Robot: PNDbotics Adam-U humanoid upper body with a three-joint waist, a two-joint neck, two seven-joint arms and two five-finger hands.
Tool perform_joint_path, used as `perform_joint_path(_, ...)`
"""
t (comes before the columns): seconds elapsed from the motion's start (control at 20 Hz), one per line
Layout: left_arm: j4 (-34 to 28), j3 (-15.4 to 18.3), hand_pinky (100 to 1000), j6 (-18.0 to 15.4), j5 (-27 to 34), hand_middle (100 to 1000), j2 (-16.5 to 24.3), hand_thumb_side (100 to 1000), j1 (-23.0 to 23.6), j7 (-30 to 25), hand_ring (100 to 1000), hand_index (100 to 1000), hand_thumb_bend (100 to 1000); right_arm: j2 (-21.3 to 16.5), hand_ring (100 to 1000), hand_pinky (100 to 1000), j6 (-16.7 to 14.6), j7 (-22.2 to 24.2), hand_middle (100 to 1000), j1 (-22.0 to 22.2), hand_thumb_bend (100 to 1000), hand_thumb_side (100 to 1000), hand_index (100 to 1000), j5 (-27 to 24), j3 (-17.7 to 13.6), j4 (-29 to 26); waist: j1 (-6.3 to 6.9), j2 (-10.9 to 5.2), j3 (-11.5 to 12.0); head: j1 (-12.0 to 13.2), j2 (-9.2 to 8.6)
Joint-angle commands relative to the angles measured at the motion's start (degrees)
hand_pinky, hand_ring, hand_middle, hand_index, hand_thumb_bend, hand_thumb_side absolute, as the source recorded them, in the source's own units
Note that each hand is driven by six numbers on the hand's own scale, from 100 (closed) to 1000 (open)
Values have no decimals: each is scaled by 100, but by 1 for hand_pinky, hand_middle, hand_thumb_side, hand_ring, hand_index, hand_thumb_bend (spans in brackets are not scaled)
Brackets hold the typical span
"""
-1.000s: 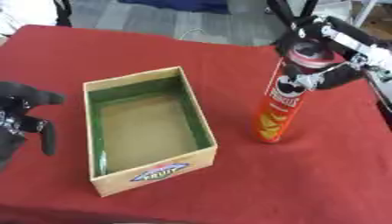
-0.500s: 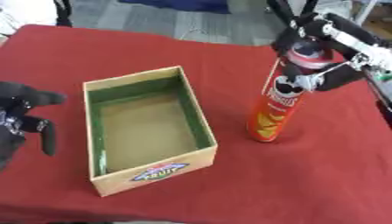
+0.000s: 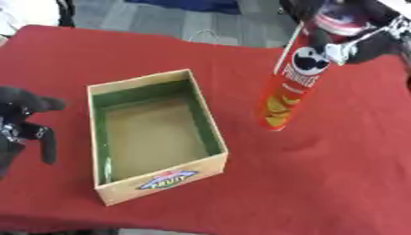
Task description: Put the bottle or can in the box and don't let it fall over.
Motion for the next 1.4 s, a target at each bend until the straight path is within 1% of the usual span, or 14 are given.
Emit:
perform_joint_path(0.05,-113,-32,442,64,31,733,56,581,-73,-18,862,856,100,-256,372,100,-168,298,257,-268,100,100,327,-435,2,-251,1,-146,17,-52,43)
perform_joint_path(0.3,-113,-141,439,239,42,733,-10,583,-135,-83,862,856,100,-119,374,100,18,296,255,-581,100,100,326,-832,182,-447,-44,-191,110,-177,129)
perform_joint_path(0.45,-113,-229,436,375,-20,732,-68,584,-182,-179,862,855,100,12,375,100,38,299,255,-709,100,100,326,-936,310,-521,-75,-216,185,-276,209)
perform_joint_path(0.6,-113,-328,437,506,-33,733,-154,584,-265,-261,862,855,100,172,376,100,22,315,255,-817,100,100,325,-986,441,-558,-105,-219,314,-404,223)
perform_joint_path(0.75,-113,-418,436,627,-33,733,-231,585,-358,-310,862,855,100,311,378,100,-58,356,255,-871,100,100,324,-1008,597,-585,-148,-208,463,-566,229)
perform_joint_path(0.95,-113,-547,435,779,-40,733,-325,586,-499,-317,862,855,100,455,377,100,-188,359,254,-921,100,100,325,-867,692,-459,-213,-172,683,-828,232)
perform_joint_path(1.2,-113,-685,434,921,-69,733,-428,588,-655,-318,862,854,100,602,378,100,-447,211,250,-1007,100,100,321,-661,760,-158,-289,-130,971,-1130,230)
perform_joint_path(1.4,-113,-775,432,1038,-83,731,-501,589,-745,-318,861,853,100,742,381,100,-660,85,250,-1079,100,100,326,-487,843,206,-327,-92,1142,-1326,232)
